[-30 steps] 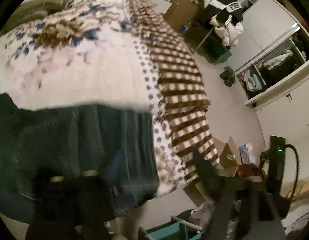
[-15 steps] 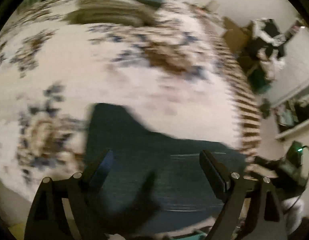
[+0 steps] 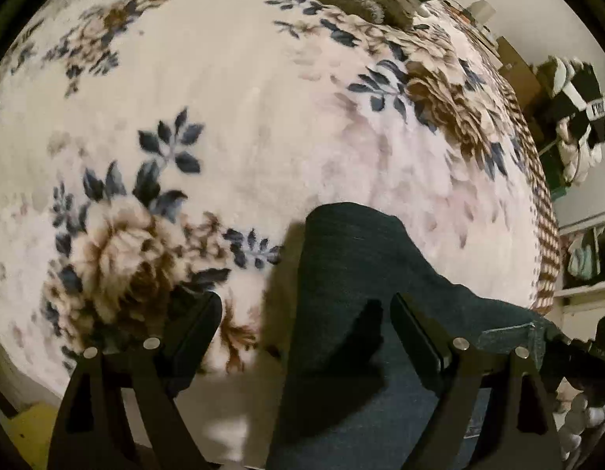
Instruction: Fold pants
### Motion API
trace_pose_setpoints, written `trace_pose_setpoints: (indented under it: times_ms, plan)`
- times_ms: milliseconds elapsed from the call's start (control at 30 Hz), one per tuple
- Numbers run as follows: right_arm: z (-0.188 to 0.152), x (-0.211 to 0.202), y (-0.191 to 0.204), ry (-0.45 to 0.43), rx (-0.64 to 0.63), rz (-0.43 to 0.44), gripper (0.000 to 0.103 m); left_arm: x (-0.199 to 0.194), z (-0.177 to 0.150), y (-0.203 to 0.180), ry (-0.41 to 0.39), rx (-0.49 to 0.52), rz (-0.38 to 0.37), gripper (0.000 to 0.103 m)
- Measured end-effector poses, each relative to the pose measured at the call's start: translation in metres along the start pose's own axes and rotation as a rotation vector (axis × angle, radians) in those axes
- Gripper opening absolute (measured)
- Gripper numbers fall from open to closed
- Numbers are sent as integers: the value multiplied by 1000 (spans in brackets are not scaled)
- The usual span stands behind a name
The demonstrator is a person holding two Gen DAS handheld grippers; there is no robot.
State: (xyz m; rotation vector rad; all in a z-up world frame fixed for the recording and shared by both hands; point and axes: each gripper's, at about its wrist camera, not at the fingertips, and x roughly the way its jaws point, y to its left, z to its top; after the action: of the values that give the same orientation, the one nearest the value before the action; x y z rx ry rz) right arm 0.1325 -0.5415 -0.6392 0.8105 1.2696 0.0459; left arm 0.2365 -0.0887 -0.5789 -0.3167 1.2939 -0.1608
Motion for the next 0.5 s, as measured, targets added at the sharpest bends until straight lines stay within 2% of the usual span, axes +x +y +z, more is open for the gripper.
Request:
trace_pose_setpoints:
  times_ms: [67, 133, 200, 267, 333, 367, 400, 500]
  plan:
    - [3, 4, -7, 8, 4, -58, 6, 5, 2, 0, 17, -5, -1, 87]
    - [3, 20, -22, 66, 20, -102, 9, 12, 1, -1, 36, -2, -7, 87]
    - [3, 33, -33, 141, 50, -98, 25, 17, -1, -3, 51, 5, -10, 87]
    - [-1, 28, -39, 130, 89, -99, 44, 19, -4, -4, 65, 15, -5, 87]
    - [-11, 11, -43, 100, 124, -30, 64, 16, -8, -4, 72, 18, -14, 87]
    - [-18, 4, -46, 93, 140, -8, 78, 14, -11, -4, 75, 20, -15, 87]
    - [-29, -3, -51, 95, 167, 24, 83, 9, -16, -5, 70, 23, -19, 87]
    - [-57, 1, -73, 164, 282, 70, 83, 3, -30, -6, 75, 27, -20, 87]
